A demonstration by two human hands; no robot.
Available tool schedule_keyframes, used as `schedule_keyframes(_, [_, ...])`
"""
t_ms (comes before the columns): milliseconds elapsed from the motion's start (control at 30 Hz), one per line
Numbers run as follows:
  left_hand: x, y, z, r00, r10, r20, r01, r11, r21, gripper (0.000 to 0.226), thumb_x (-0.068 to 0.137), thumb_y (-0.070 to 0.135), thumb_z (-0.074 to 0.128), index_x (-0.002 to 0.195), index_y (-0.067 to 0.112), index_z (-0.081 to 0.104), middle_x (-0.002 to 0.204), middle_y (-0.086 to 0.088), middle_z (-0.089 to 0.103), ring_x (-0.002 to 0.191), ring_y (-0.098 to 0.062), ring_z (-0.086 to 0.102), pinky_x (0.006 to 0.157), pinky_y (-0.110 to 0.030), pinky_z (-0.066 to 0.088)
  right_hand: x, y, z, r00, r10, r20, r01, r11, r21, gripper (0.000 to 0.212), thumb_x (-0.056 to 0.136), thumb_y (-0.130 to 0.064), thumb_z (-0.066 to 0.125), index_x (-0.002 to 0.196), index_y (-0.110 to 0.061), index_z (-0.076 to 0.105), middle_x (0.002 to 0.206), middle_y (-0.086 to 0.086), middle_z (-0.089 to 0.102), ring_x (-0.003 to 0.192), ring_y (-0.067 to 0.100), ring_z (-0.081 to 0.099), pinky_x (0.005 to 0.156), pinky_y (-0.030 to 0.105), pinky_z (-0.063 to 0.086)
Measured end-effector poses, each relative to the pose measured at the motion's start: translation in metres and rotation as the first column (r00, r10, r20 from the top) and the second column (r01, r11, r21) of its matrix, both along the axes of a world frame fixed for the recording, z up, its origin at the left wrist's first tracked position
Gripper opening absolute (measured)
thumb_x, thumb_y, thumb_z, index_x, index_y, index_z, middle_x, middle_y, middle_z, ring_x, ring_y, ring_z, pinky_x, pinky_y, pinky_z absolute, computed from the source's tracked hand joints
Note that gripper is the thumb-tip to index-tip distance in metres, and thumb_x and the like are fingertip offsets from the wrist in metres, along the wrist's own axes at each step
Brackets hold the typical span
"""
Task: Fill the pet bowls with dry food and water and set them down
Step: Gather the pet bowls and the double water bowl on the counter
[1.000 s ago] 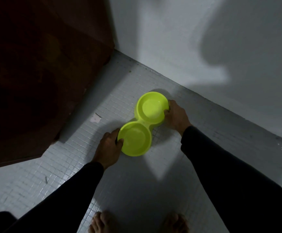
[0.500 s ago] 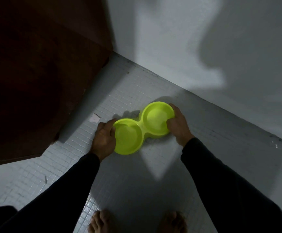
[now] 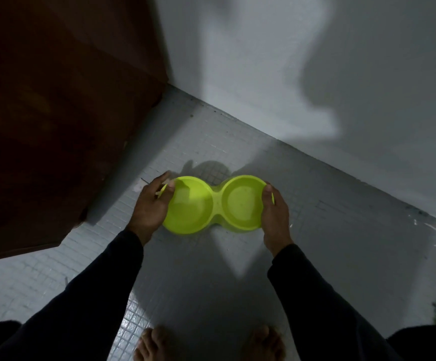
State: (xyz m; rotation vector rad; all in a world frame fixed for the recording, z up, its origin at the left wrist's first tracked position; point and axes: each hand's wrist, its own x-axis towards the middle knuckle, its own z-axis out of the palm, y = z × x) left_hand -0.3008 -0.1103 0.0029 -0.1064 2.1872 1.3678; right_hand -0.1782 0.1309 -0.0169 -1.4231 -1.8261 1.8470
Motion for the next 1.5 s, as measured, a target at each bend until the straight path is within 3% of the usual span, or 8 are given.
schedule_keyframes(167, [0.017, 0.005, 0.007, 0.948, 0.229, 0.22, -0.273, 0.941, 0.198, 0.05, 0.086, 0.066, 0.056, 0.132, 0.046, 0.062, 0.15, 0.006, 0.056, 0.134, -0.021, 0.055, 0.11, -0.056, 0.047, -0.001, -0.003, 0.004, 0.999, -0.03, 0.01, 0.03, 1.0, 0.003, 0.035, 0.105, -0.038, 0.048, 0.127, -0.017, 0.067, 0.124, 0.002, 0.068, 0.114, 0.019, 0.063, 0.101, 0.039, 0.052])
schedule_keyframes(367, [0.014, 0.012, 0.014, 0.933, 0.306, 0.189, -0.346, 0.908, 0.238, 0.042, 0.084, 0.06, 0.064, 0.12, 0.04, 0.072, 0.142, 0.006, 0.063, 0.13, -0.016, 0.06, 0.112, -0.051, 0.047, -0.002, -0.004, 0.012, 0.998, -0.059, 0.001, 0.059, 0.997, 0.039, 0.026, 0.106, -0.036, 0.047, 0.119, -0.025, 0.067, 0.119, 0.001, 0.068, 0.114, 0.021, 0.063, 0.1, 0.04, 0.052])
schedule_keyframes(567, [0.01, 0.026, 0.03, 0.922, 0.346, 0.176, -0.382, 0.886, 0.262, 0.049, 0.082, 0.056, 0.065, 0.124, 0.032, 0.07, 0.136, 0.002, 0.067, 0.128, -0.017, 0.062, 0.114, -0.049, 0.045, -0.002, 0.003, 0.028, 0.996, -0.088, -0.019, 0.089, 0.994, 0.065, 0.023, 0.107, -0.037, 0.046, 0.115, -0.028, 0.066, 0.108, -0.009, 0.068, 0.108, 0.019, 0.063, 0.093, 0.035, 0.051])
schedule_keyframes(800, [0.015, 0.04, 0.067, 0.885, 0.388, 0.256, -0.455, 0.836, 0.306, 0.042, 0.103, 0.039, 0.059, 0.14, 0.02, 0.063, 0.141, 0.0, 0.065, 0.129, -0.02, 0.061, 0.115, -0.052, 0.044, -0.002, 0.016, 0.079, 0.991, -0.13, -0.02, 0.132, 0.988, 0.085, 0.033, 0.107, -0.037, 0.046, 0.122, -0.017, 0.067, 0.121, 0.006, 0.068, 0.112, 0.024, 0.063, 0.098, 0.042, 0.053])
schedule_keyframes(1133, [0.027, 0.066, 0.206, 0.879, 0.394, 0.267, -0.461, 0.843, 0.275, 0.037, 0.103, 0.042, 0.057, 0.131, 0.021, 0.07, 0.132, -0.003, 0.07, 0.123, -0.026, 0.066, 0.108, -0.057, 0.049, 0.016, 0.037, 0.22, 0.989, -0.144, -0.031, 0.146, 0.985, 0.096, 0.023, 0.106, -0.041, 0.046, 0.11, -0.03, 0.066, 0.11, -0.004, 0.069, 0.105, 0.019, 0.064, 0.09, 0.033, 0.051])
schedule_keyframes(1267, [0.038, 0.069, 0.281, 0.877, 0.397, 0.271, -0.465, 0.844, 0.269, 0.022, 0.104, 0.042, 0.058, 0.11, 0.031, 0.075, 0.127, 0.0, 0.073, 0.118, -0.024, 0.068, 0.105, -0.057, 0.051, 0.029, 0.038, 0.289, 0.987, -0.158, -0.036, 0.161, 0.982, 0.096, 0.02, 0.106, -0.04, 0.047, 0.108, -0.034, 0.067, 0.107, -0.011, 0.068, 0.106, 0.017, 0.064, 0.095, 0.036, 0.051])
schedule_keyframes(1433, [0.05, 0.072, 0.379, 0.88, 0.401, 0.255, -0.464, 0.841, 0.279, 0.027, 0.105, 0.037, 0.056, 0.124, 0.024, 0.071, 0.132, -0.003, 0.069, 0.123, -0.026, 0.065, 0.109, -0.057, 0.048, 0.043, 0.037, 0.382, 0.985, -0.171, -0.021, 0.173, 0.98, 0.101, 0.02, 0.106, -0.041, 0.047, 0.107, -0.037, 0.067, 0.105, -0.018, 0.067, 0.107, 0.015, 0.063, 0.096, 0.035, 0.051])
schedule_keyframes(1500, [0.055, 0.075, 0.42, 0.882, 0.395, 0.257, -0.459, 0.845, 0.275, 0.019, 0.105, 0.037, 0.057, 0.109, 0.029, 0.073, 0.12, 0.004, 0.073, 0.121, -0.025, 0.065, 0.108, -0.057, 0.049, 0.05, 0.037, 0.421, 0.983, -0.183, -0.026, 0.184, 0.977, 0.105, 0.021, 0.106, -0.041, 0.047, 0.109, -0.036, 0.066, 0.108, -0.013, 0.067, 0.106, 0.014, 0.062, 0.094, 0.033, 0.05])
